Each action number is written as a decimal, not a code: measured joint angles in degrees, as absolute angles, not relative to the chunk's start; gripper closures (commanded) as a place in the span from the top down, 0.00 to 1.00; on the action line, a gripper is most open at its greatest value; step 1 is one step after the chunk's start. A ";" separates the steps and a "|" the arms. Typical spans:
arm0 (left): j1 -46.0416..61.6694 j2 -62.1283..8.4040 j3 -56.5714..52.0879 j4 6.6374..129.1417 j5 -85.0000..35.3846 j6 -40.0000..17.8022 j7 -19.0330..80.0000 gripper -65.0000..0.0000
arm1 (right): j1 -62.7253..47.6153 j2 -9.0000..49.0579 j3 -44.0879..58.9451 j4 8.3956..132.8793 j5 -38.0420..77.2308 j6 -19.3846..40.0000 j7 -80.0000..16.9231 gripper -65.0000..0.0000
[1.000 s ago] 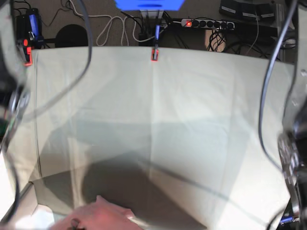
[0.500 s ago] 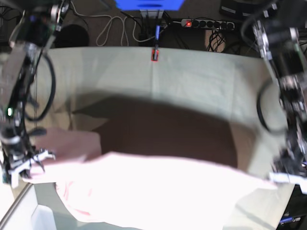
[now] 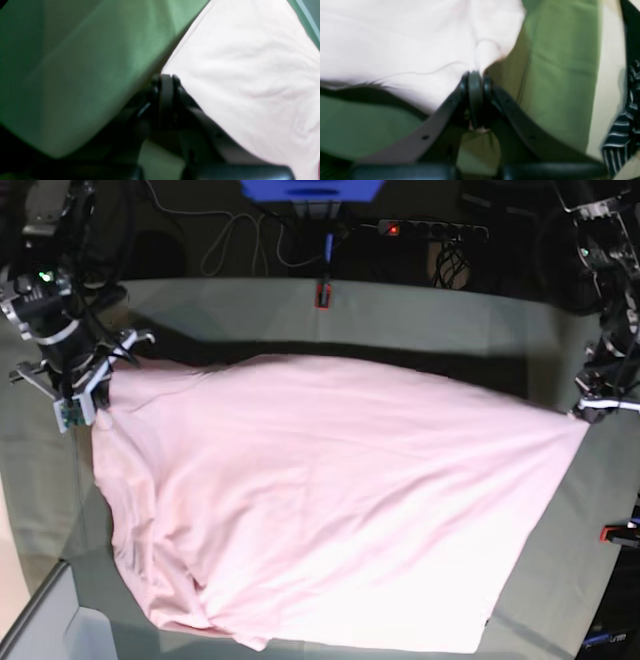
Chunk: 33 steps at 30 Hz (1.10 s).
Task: Layout the t-shirt on the table in an organized manner, then fold the t-shirt properly
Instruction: 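Swing the held t-shirt forward with both grippers and lay it flat, then release the t-shirt and raise both grippers away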
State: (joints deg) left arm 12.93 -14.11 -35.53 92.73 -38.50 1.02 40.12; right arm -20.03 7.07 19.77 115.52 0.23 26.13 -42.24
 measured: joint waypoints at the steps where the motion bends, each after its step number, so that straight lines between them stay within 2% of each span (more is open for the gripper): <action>1: 13.93 -14.13 -36.45 93.01 -39.77 1.02 40.05 0.00 | -20.12 6.76 21.41 115.74 -0.19 27.33 -42.06 0.00; 7: 17.65 -14.28 -40.36 93.10 -42.83 1.41 39.90 0.00 | -19.66 5.13 27.38 115.77 -0.60 39.68 -42.00 0.00; 12: 17.52 -14.26 -40.01 91.46 -43.07 1.32 39.64 0.00 | -15.00 4.93 25.47 114.02 -0.95 39.81 -42.00 0.00; 17: 15.44 -11.73 -39.75 91.37 -43.13 1.28 40.01 0.00 | -8.38 4.97 20.45 106.91 -0.82 40.21 -42.26 0.00; 19: 15.20 -11.81 -39.77 91.39 -43.13 1.28 39.83 0.00 | -6.17 5.30 19.40 102.59 -0.91 40.21 -42.50 0.05; 22: 15.38 -11.90 -39.79 91.37 -43.11 1.30 39.68 0.01 | -3.46 6.42 18.17 96.42 -0.99 40.12 -42.37 0.20; 25: 15.51 -11.88 -39.83 91.37 -42.98 1.32 39.83 0.10 | -1.74 7.11 18.09 92.99 -1.19 40.23 -43.05 0.38; 28: 15.59 -12.01 -39.88 91.37 -43.16 1.30 39.81 0.25 | -1.54 8.51 20.38 95.15 -1.02 40.23 -42.50 0.49; 33: 15.46 -12.23 -40.18 87.79 -43.22 1.06 39.75 0.47 | -4.93 8.47 30.20 99.42 -1.19 40.07 -42.19 0.55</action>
State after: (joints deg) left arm 15.46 -12.23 -40.18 87.79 -43.22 1.06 39.75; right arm -4.93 8.47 30.20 99.42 -1.19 40.07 -42.19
